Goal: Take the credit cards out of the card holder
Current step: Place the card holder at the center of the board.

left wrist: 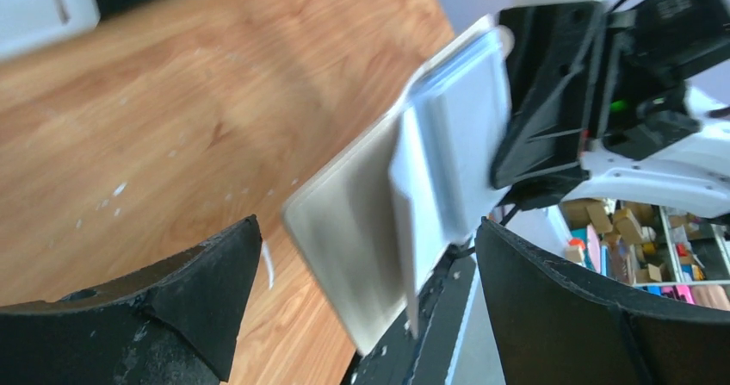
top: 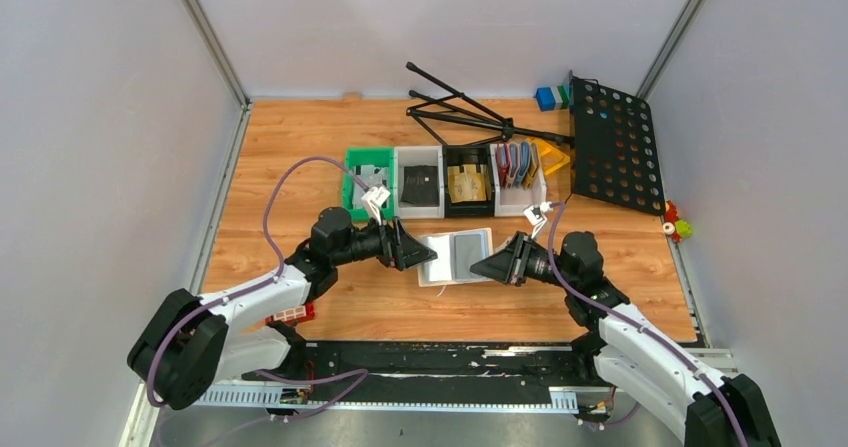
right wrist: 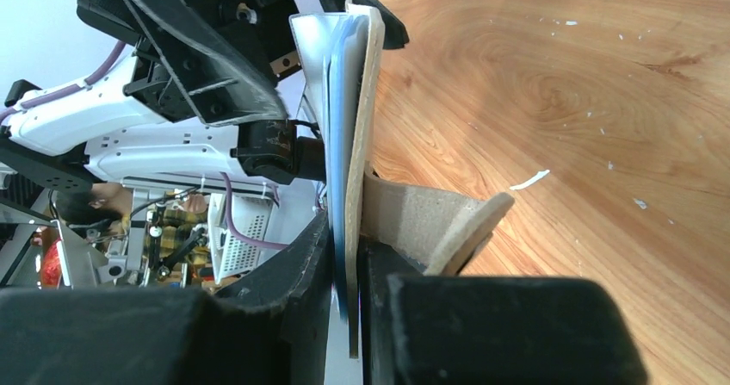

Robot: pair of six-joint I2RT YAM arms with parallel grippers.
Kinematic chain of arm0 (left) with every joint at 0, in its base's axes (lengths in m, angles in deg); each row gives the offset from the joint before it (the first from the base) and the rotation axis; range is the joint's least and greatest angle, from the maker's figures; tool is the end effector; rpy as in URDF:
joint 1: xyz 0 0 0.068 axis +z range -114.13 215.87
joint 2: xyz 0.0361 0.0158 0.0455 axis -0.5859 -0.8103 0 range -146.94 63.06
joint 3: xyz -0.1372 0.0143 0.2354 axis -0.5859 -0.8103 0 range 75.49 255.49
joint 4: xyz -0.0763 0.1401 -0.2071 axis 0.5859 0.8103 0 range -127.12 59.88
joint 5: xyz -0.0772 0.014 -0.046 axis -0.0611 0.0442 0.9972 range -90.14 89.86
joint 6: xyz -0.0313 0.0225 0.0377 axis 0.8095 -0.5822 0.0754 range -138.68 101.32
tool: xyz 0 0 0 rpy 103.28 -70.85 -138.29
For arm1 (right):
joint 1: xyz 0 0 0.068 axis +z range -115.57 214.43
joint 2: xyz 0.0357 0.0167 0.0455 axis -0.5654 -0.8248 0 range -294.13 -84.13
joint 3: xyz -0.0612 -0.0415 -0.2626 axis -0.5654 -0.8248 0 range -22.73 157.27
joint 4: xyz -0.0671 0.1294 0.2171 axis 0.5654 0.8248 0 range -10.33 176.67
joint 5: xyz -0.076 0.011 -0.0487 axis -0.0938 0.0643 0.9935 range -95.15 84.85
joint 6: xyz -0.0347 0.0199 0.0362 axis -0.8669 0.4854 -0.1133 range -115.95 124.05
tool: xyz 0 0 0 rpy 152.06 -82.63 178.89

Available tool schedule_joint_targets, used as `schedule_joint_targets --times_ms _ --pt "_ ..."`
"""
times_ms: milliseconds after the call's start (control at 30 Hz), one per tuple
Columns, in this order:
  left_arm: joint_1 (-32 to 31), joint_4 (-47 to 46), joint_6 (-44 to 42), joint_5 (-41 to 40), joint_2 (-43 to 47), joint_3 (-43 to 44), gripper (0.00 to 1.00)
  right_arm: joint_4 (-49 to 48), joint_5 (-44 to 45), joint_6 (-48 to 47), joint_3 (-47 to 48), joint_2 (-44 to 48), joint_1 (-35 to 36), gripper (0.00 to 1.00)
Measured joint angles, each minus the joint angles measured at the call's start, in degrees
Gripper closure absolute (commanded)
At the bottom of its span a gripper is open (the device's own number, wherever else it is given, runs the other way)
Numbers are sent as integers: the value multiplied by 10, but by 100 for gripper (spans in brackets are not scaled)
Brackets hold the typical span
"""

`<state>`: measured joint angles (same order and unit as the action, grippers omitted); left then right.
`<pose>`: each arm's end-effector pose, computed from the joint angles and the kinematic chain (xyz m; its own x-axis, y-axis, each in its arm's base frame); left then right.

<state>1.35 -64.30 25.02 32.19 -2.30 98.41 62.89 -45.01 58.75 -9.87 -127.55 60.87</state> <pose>0.1801 -0.1469 0.2051 -0.7814 -0.1711 -0.6001 0.5036 0.3949 -0.7684 0.1405 0.0954 0.1980 -0.8570 0.2735 -0.4367 -0.3456 0.3236 0.8808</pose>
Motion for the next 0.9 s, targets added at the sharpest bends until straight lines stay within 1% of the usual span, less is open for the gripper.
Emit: schedule_joint_targets --times_ms 67,100,133,167,233,267,333,400,500,567,633,667,700,733,800,900 --pt "0 -32 8 7 -1 0 7 -4 3 5 0 0 2 100" --pt "0 -52 12 13 -4 0 14 -5 4 7 0 0 2 100" --pt "0 -73 17 20 -11 0 24 -6 6 8 0 0 2 100" --pt "0 -96 24 25 -22 0 38 -7 8 9 0 0 3 100" --pt "0 -151 48 41 -54 0 61 -8 13 10 0 -2 4 100" --pt "0 -176 61 49 -70 0 69 -9 15 10 0 -4 5 100" --pt "0 -239 80 67 -112 0 87 -8 27 7 1 -14 11 100" --pt "0 -270 92 78 -141 0 98 5 42 -1 7 -27 23 95" --pt "1 -281 81 81 -167 0 100 50 88 -31 33 -51 52 80" --pt "1 -256 50 75 -170 0 100 85 120 -53 52 -65 72 71" --pt "1 -229 20 68 -172 2 100 111 147 -71 64 -79 87 59" --pt "0 -216 6 64 -176 2 100 119 158 -79 68 -84 92 55" --pt "0 -204 -8 60 -181 2 100 126 167 -87 68 -88 95 54" --pt "-1 -192 -21 55 -188 3 100 137 180 -97 68 -93 95 55" --pt "-3 -172 -39 48 -204 7 100 148 194 -107 68 -99 95 63" --pt "-10 -156 -57 41 -234 11 100 156 210 -123 68 -108 95 69"
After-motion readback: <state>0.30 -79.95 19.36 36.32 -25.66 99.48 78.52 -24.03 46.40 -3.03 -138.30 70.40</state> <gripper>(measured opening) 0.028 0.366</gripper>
